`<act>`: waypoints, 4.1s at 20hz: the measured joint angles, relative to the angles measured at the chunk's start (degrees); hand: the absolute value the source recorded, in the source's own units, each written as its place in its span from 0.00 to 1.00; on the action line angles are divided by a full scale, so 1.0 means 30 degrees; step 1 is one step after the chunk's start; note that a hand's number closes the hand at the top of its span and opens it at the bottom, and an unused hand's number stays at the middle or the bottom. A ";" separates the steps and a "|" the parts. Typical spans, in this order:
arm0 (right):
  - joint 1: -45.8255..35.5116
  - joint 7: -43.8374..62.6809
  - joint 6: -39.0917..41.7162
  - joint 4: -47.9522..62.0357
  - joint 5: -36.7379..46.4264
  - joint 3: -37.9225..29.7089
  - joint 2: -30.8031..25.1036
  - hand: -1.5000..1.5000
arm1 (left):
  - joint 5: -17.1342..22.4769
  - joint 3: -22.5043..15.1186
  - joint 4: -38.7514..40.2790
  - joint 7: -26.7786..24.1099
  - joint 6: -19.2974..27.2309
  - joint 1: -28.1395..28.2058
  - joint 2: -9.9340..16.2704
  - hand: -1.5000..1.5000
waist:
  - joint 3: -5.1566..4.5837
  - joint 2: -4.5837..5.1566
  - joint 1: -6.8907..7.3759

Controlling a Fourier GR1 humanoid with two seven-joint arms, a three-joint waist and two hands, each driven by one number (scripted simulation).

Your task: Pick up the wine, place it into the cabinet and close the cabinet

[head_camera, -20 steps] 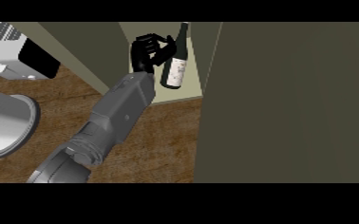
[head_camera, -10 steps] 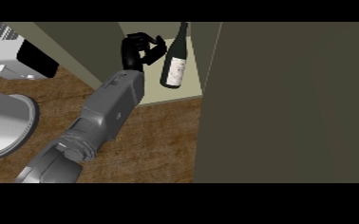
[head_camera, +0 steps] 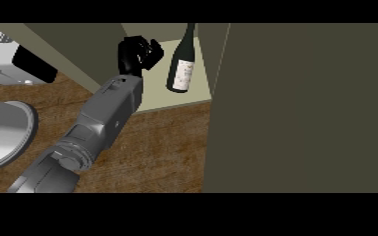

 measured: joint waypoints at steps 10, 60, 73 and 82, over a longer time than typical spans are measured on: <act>0.0017 -0.0135 0.0239 -0.0003 -0.0065 0.0030 0.0004 0.00 | -0.0576 -0.0511 -0.0226 0.0822 -0.0022 0.0263 0.0079 0.00 | -0.0013 0.0007 -0.0117; -0.0254 0.2073 -0.2021 -0.0434 0.0759 0.0074 -0.1401 0.00 | -0.0635 -0.2237 -1.4115 0.1794 -0.9271 0.4315 -0.1629 0.00 | -0.0009 -0.1629 0.3540; -0.1065 0.2205 -0.2462 -0.0430 0.1110 0.0582 -0.1705 0.00 | -0.1094 -0.7786 -2.5656 0.4962 -0.1175 1.0579 -0.1164 0.00 | 0.0024 -0.1435 0.3378; -0.0861 0.2233 -0.2828 -0.0554 0.1482 0.0982 -0.1802 0.00 | -0.2299 -1.0220 -3.2363 0.5088 0.0334 1.5981 -0.0460 1.00 | -0.0008 -0.1412 0.3354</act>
